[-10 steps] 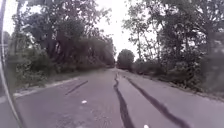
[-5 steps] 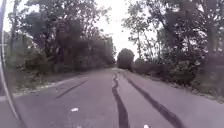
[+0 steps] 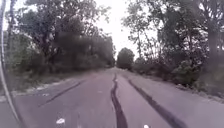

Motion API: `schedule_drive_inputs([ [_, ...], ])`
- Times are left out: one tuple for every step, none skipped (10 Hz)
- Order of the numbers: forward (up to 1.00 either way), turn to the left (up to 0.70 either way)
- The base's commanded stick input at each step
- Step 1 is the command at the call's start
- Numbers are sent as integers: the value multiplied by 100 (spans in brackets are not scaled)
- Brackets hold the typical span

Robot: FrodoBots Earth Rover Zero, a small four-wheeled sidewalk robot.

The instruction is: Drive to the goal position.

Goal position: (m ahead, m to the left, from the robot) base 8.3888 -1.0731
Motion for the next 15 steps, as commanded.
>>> schedule_drive_inputs([
  [70,0],
  [70,0],
  [70,0],
  [70,0],
  [70,0],
  [70,0],
  [70,0],
  [70,0],
  [70,0],
  [70,0],
  [70,0],
  [70,0],
  [70,0],
  [70,0],
  [70,0],
])
